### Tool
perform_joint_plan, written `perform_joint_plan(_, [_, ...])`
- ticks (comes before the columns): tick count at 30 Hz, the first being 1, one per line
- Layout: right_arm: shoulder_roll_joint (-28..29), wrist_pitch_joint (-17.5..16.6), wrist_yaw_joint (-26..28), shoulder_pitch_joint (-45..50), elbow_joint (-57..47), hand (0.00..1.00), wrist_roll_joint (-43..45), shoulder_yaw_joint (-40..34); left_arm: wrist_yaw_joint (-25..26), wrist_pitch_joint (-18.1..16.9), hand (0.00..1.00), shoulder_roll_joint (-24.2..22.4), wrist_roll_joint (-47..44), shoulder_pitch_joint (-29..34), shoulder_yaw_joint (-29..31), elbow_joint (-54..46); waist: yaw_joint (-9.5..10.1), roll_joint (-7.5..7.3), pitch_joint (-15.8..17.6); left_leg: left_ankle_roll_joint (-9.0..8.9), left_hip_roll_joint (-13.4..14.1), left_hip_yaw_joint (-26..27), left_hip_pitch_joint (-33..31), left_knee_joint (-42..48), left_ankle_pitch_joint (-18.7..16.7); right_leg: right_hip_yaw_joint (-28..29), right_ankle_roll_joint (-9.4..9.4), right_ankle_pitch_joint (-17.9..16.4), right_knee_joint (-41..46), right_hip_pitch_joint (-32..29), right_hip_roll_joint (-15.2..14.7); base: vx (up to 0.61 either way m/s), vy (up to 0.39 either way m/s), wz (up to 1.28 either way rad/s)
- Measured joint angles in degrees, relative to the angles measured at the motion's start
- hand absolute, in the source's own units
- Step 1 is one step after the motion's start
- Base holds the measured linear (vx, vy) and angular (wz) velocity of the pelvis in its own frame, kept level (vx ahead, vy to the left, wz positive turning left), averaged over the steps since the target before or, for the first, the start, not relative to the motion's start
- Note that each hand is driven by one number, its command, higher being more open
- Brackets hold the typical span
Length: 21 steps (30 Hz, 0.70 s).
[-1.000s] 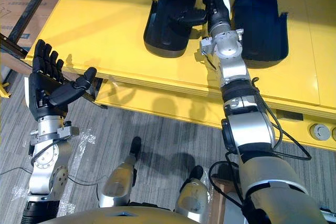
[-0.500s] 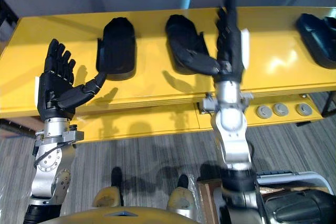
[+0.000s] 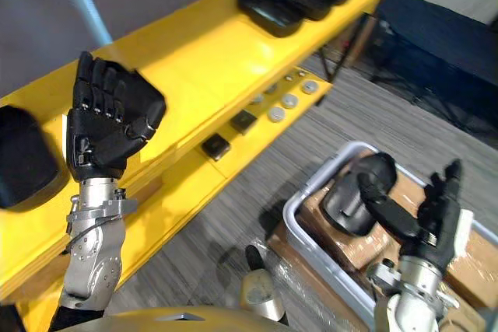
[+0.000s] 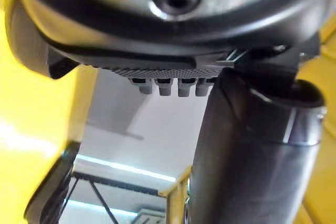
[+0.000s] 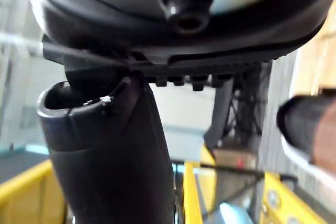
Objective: Walk over and take three plastic housings, then place them on the shelf
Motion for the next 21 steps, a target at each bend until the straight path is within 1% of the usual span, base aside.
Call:
perform_joint_plan(1, [0.93,-1.35,-0.07,0.05,0.03,1.0,0.05,-0.29,1.37,-0.01,1.0,-0.02,-0.63,-1.33,-0.34,0.34,-0.89,0.13,-0.09,-0.23,0.43,1.2,0.33,0.81,-0.67,1.14,-0.03,0.55,-0.68,0.02,0.53,0.02,-0.005,-0.62])
perform_joint_plan(2, [1.72,-2.81,-0.05,0.02,0.03,1.0,0.39,-0.21,2.41,-0.01,1.0,-0.17,-0.63,-2.77,-0.59,0.65,-1.18,0.33,-0.08,-0.44,0.88,2.14,0.44,2.18,-1.63,2.36,-0.08,0.69,-0.71,-0.19,1.11,0.01,-0.007,-0.57])
perform_joint_plan(3, [1.94,-3.24,-0.03,-0.07,0.03,1.0,0.48,-0.09,3.02,-0.01,1.0,-0.23,-0.64,-3.45,-0.82,0.73,-1.19,0.5,-0.08,-0.54,1.13,2.28,0.43,2.98,-2.12,2.9,-0.07,0.72,-0.7,-0.26,1.39,-0.01,-0.003,-0.5])
perform_joint_plan(4, [1.94,-3.85,0.3,-0.48,0.04,1.0,1.87,0.65,3.74,-0.01,1.0,-0.41,-0.61,-4.3,-1.03,0.73,-1.02,0.86,-0.14,0.05,1.37,0.96,0.03,5.21,-4.12,4.13,-0.24,0.85,-0.65,-0.4,1.86,-0.03,0.009,-0.63])
perform_joint_plan(5, [1.76,-4.03,1.58,-1.84,0.08,1.0,2.72,1.95,4.99,-0.01,1.0,-0.4,-0.61,-4.55,-0.78,0.61,-0.13,1.46,-0.29,2.11,1.29,-5.5,-1.4,9.15,-8.64,6.3,-0.6,1.13,-0.54,-0.89,2.72,-0.04,0.022,-0.78])
perform_joint_plan(6, [1.5,-4.13,2.49,-2.83,0.25,1.0,2.69,2.92,5.72,0.0,1.0,-0.38,-0.61,-4.51,-0.48,0.56,0.55,1.98,-0.23,3.01,1.17,-9.82,-2.27,11.38,-11.55,7.72,-0.87,1.32,-0.55,-1.06,3.43,-0.08,0.066,-1.23])
perform_joint_plan(7, [0.22,-4.3,4.43,-5.28,1.46,1.0,2.65,6.03,7.07,0.02,1.0,-0.35,-0.61,-3.74,0.51,0.5,2.32,2.71,-0.32,4.69,-0.29,-18.31,-3.66,15.71,-16.97,10.76,-1.49,1.43,-0.51,-1.57,4.69,-0.08,0.085,-1.16])
perform_joint_plan(8, [-0.6,-4.33,6.0,-6.53,2.4,1.0,2.63,7.48,7.68,0.04,1.0,-0.32,-0.62,-3.03,0.91,0.37,2.9,3.08,-0.49,5.44,-1.12,-21.76,-4.31,17.49,-18.8,12.12,-1.54,1.59,-0.44,-1.82,5.21,-0.1,0.139,-1.32])
perform_joint_plan(9, [-2.68,-4.3,9.23,-8.42,4.14,1.0,2.48,10.85,8.06,0.21,1.0,-0.38,-0.65,-1.57,1.36,0.32,3.73,3.83,-0.36,6.28,-2.17,-25.93,-4.5,19.64,-21.1,13.36,-1.36,1.79,-0.18,-1.82,5.73,-0.08,0.158,-0.72])
perform_joint_plan(10, [-4.72,-4.02,11.5,-9.49,5.26,1.0,1.98,13.91,7.36,0.3,1.0,-0.39,-0.65,-0.2,1.35,0.32,3.92,4.08,-0.23,6.3,-2.7,-26.31,-5.15,20.98,-21.96,13.34,-1.32,1.75,0.29,-1.98,5.36,-0.07,0.188,-0.38])
perform_joint_plan(11, [-6.02,-3.37,12.47,-10.11,5.55,1.0,1.51,16.15,6.19,0.3,1.0,-0.35,-0.83,0.86,1.36,0.29,4.88,4.1,-0.27,6.42,-3.3,-26.39,-5.66,21.51,-22.06,13.13,-1.37,1.69,0.75,-2.4,4.77,-0.05,0.149,0.01])
perform_joint_plan(12, [-6.48,-2.83,12.81,-10.63,5.65,1.0,1.47,17.15,5.43,0.26,1.0,-0.33,-1.09,1.4,1.42,0.22,5.74,3.98,-0.25,6.53,-3.64,-26.41,-6.17,21.94,-22.12,13.07,-1.42,1.63,1.26,-2.91,4.53,-0.05,0.115,0.15])
perform_joint_plan(13, [-6.85,-2.17,12.88,-11.53,6.0,1.0,1.51,18.24,4.34,0.25,1.0,-0.39,-1.54,1.88,1.4,0.22,7.06,3.64,0.0,6.55,-3.95,-27.13,-7.34,23.07,-22.15,12.42,-1.38,1.34,2.24,-3.59,4.12,-0.04,0.067,0.23])
perform_joint_plan(14, [-6.85,-2.0,12.72,-12.03,6.32,1.0,1.57,18.42,3.64,0.23,1.0,-0.41,-2.13,1.9,1.34,0.23,7.56,3.51,0.17,6.23,-4.0,-28.02,-8.25,24.03,-22.08,11.75,-1.46,1.01,3.19,-4.01,4.06,-0.05,0.05,0.55])
perform_joint_plan(15, [-6.76,-1.75,11.86,-12.55,7.4,1.0,2.07,18.7,2.4,0.18,1.0,-0.38,-3.09,1.86,1.37,0.23,7.91,3.06,0.55,5.89,-4.01,-29.75,-9.62,26.14,-22.35,10.05,-0.79,-0.12,6.13,-4.87,4.0,-0.04,0.01,0.65])
perform_joint_plan(16, [-6.09,-1.48,10.6,-12.85,7.98,1.0,2.74,18.9,1.83,0.01,1.0,-0.38,-3.06,1.83,1.29,0.2,8.39,2.54,0.94,5.59,-4.02,-30.71,-10.28,28.3,-22.75,8.96,-0.7,-1.69,9.68,-5.78,4.2,-0.03,-0.001,0.59])
perform_joint_plan(17, [-5.01,-1.5,9.68,-12.67,7.97,1.0,3.51,19.02,1.74,0.0,1.0,-0.38,-2.91,1.86,1.24,-0.05,8.8,2.23,1.51,5.72,-4.01,-30.99,-10.32,29.36,-23.21,8.21,-0.98,-2.19,11.56,-5.98,4.35,-0.03,-0.007,0.28])
perform_joint_plan(18, [-4.12,-1.57,9.02,-12.51,7.97,1.0,4.32,19.25,1.73,-0.01,1.0,-0.38,-2.92,1.87,1.25,-0.39,8.93,1.98,1.88,5.86,-4.02,-31.0,-10.38,30.09,-23.53,7.99,-1.05,-2.24,12.28,-5.97,4.36,-0.07,0.014,0.0])
perform_joint_plan(19, [-2.06,-2.07,8.08,-11.93,7.94,1.0,4.53,19.51,1.58,-0.03,1.0,-0.3,-2.95,1.86,1.23,-1.61,8.97,1.49,2.53,5.97,-4.09,-30.79,-10.79,31.97,-24.69,7.98,-0.94,-2.17,12.58,-5.85,4.22,-0.13,0.051,-0.22])
perform_joint_plan(20, [-0.22,-3.32,7.61,-10.77,7.93,1.0,4.96,20.39,0.5,-0.17,1.0,-0.28,-3.13,1.87,1.09,-3.25,9.03,0.92,3.39,6.46,-4.01,-29.92,-11.85,35.21,-26.21,8.56,-0.3,-1.77,12.32,-5.87,4.22,-0.17,0.073,-0.35])
perform_joint_plan(21, [0.4,-4.18,7.41,-10.26,7.91,1.0,5.13,21.05,-0.04,-0.23,1.0,-0.23,-3.11,1.86,1.01,-3.9,9.17,0.65,3.65,6.84,-3.84,-29.07,-12.4,36.85,-27.01,8.9,0.03,-1.56,11.95,-6.02,4.23,-0.29,0.127,-0.73])
